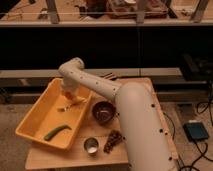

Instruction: Place apple in metal cup

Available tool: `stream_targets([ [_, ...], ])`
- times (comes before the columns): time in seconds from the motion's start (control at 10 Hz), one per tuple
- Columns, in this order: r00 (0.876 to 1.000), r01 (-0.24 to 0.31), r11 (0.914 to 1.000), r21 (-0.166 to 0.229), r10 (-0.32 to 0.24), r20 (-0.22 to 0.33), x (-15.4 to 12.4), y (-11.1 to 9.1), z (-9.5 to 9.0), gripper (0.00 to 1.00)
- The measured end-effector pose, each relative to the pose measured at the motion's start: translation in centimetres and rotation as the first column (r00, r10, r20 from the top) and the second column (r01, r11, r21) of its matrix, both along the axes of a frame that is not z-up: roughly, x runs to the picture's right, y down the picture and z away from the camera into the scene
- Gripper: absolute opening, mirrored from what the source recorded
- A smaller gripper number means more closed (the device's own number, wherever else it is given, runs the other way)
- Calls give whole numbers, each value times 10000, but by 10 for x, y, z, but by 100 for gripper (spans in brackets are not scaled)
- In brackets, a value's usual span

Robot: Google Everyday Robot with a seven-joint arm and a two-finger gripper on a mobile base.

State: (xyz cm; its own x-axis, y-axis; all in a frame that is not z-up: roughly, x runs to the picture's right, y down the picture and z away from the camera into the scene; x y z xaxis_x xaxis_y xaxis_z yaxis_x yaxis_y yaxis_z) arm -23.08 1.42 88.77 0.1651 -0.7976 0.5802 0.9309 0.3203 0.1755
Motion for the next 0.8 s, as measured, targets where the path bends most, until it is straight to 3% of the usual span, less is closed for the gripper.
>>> stream_targets([
  [0.4,9901,761,9959,-499,-696,1221,28,4,-96,18],
  [0.6,9797,1070,9930,-506,-966,1757,41,3,-141,18],
  [0.8,9661,1394,9887,-549,-1237,2265,56,1,-188,30],
])
